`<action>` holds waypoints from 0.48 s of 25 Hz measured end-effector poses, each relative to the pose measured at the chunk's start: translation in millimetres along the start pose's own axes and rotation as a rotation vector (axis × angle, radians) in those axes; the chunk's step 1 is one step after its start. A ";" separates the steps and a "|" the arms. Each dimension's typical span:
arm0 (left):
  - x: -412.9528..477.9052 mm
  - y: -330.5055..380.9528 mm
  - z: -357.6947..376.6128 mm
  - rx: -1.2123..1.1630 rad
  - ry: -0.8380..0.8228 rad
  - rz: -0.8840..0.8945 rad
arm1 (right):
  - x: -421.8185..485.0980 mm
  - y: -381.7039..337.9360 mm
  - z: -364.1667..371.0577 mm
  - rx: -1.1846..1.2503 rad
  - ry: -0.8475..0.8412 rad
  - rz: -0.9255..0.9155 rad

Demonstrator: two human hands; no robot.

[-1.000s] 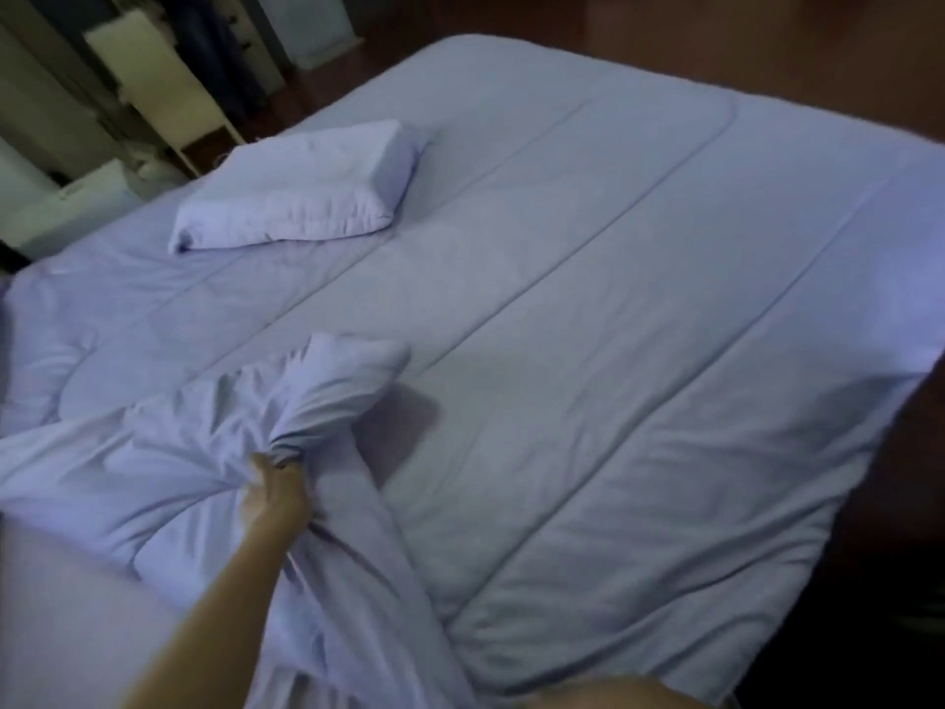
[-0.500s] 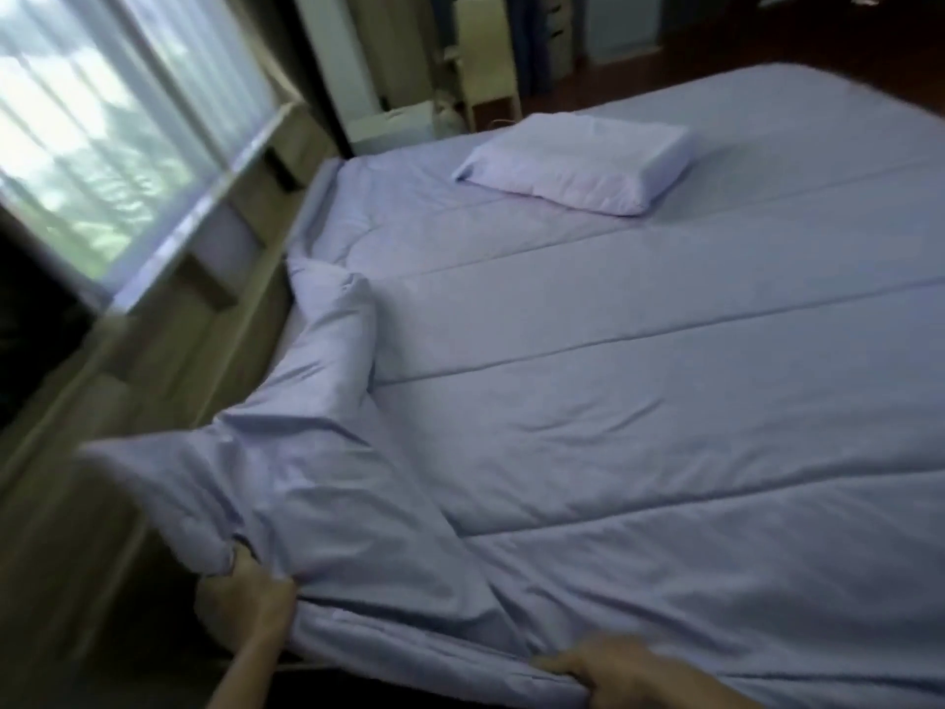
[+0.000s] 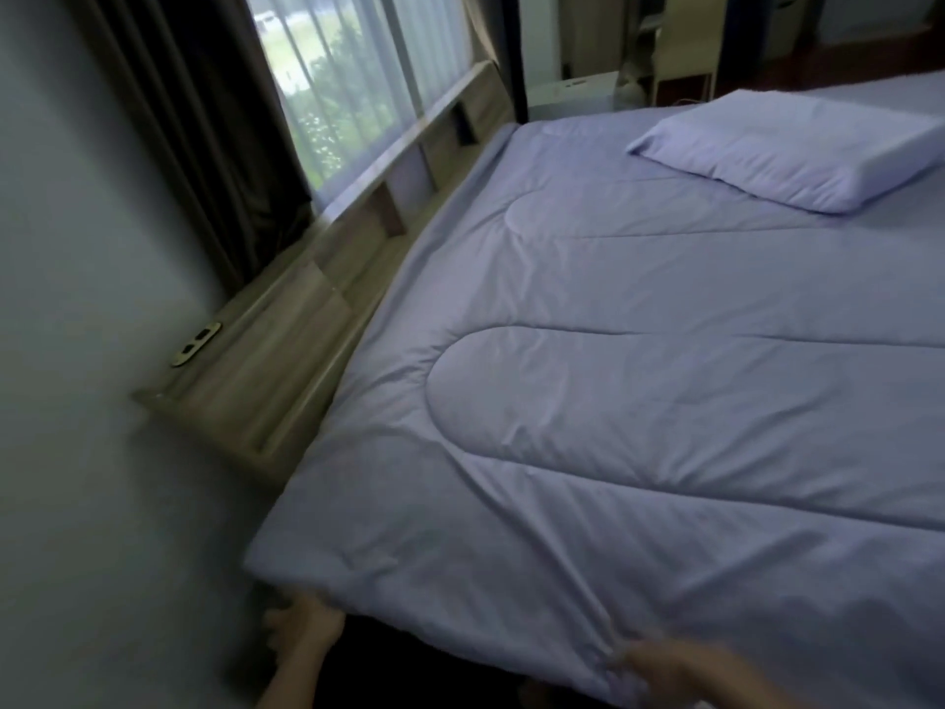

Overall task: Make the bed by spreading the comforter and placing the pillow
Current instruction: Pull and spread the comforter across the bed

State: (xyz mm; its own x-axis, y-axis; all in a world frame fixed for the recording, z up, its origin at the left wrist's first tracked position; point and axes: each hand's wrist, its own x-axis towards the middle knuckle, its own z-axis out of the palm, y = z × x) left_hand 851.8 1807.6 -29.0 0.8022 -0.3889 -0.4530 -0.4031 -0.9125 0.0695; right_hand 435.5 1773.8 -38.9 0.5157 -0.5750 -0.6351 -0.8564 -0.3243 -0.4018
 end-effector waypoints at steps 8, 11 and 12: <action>25.8 57.6 -27.1 -0.118 -0.214 0.413 | 53.8 -9.1 -58.7 0.099 0.172 -0.010; 53.5 104.1 -40.6 -0.143 -0.184 0.482 | 87.0 -19.5 -100.2 0.114 0.246 0.036; 63.8 118.7 -46.7 -0.126 -0.167 0.486 | 103.9 -21.7 -110.5 0.128 0.261 0.041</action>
State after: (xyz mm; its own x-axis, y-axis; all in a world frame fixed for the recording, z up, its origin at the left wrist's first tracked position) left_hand 875.6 1668.6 -8.2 0.4507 -0.7544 -0.4773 -0.6467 -0.6445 0.4080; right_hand 504.9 1638.1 -23.3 0.4423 -0.7652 -0.4679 -0.8578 -0.2086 -0.4697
